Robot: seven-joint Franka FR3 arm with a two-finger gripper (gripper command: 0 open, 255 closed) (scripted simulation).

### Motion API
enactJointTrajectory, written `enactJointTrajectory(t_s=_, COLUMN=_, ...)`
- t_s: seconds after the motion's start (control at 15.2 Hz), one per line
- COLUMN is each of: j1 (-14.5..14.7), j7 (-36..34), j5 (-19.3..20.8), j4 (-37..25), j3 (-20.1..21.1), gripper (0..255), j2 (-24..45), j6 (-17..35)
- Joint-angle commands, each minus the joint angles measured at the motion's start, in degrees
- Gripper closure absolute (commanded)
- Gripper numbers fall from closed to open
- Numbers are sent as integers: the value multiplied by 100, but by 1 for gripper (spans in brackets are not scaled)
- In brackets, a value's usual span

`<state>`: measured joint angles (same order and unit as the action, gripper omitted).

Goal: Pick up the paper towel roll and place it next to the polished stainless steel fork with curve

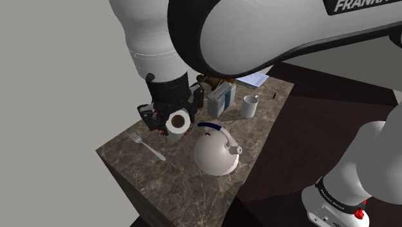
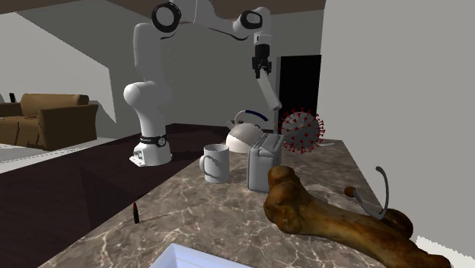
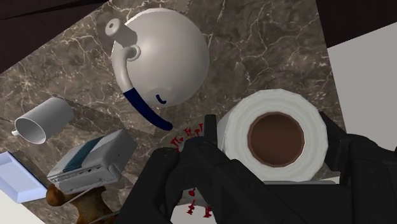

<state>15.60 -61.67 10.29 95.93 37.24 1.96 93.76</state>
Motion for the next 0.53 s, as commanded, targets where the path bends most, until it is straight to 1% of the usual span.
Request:
enactJointTrajectory(t_s=0.0, j1=-5, j7=-20, j5=-13, j4=181, j3=-3, gripper=255, j2=-27, j6=162)
enactJointTrajectory(t_s=0.46, j1=-17, j7=-93, j5=-1, j4=722, j3=-13, gripper=255, j2=-31, j6=695)
